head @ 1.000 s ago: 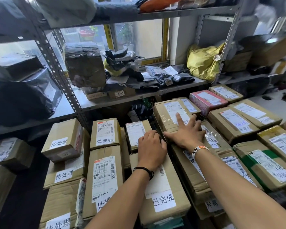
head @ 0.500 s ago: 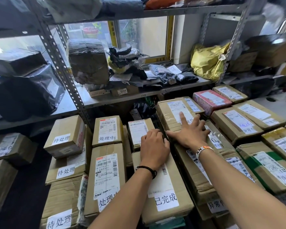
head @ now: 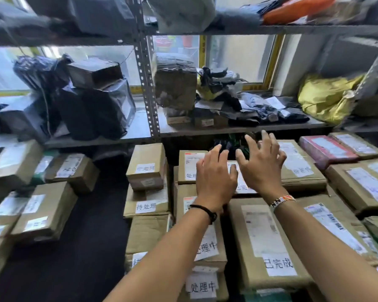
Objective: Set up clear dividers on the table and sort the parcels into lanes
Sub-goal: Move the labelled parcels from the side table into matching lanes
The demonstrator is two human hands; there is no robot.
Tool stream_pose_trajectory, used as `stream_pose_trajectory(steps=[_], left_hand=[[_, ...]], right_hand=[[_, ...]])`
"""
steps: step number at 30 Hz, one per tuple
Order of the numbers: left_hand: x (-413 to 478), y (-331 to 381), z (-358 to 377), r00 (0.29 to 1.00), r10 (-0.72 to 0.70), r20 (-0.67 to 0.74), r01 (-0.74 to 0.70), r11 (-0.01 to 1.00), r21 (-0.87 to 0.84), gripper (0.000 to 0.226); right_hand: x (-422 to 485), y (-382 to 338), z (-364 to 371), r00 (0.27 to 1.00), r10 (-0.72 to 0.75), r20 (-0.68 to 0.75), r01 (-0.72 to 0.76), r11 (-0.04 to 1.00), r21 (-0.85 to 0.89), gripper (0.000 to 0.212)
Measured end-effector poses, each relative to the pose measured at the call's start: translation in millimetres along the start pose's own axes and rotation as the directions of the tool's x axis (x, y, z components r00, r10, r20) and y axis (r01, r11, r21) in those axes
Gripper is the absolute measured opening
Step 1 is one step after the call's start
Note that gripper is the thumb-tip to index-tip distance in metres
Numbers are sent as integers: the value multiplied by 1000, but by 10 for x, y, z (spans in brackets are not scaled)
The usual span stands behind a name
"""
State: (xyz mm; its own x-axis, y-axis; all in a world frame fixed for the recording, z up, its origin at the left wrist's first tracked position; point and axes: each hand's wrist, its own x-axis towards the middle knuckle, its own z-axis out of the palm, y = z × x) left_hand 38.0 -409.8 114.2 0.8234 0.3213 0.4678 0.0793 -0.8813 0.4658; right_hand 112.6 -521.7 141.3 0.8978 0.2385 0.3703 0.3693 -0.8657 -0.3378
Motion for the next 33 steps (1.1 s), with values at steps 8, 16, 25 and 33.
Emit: stream_pose_trajectory(steps=[8,16,25,33], left_hand=[[-270,-1374,-1386,970,-126,-209,166,968,187,50],[-933,-2334,-2006,854,-446,-270,511,817,267,74],[-1764,-3699,-2328,561,-790,-248,828,540,152,66],[-1854,-5325,-2658,417,-909,-31,901,417,-116,63]], right_hand=[[-348,-2195,360,947,-290,-138,317,911,263,57],[-948,-3782,781,854,-518,-34,470,743,476,54],[-1751,-4682,1814,710,-481,514,72,775,628,65],[-1967,-5172,2924,480,-153,863,-535,729,427,73]])
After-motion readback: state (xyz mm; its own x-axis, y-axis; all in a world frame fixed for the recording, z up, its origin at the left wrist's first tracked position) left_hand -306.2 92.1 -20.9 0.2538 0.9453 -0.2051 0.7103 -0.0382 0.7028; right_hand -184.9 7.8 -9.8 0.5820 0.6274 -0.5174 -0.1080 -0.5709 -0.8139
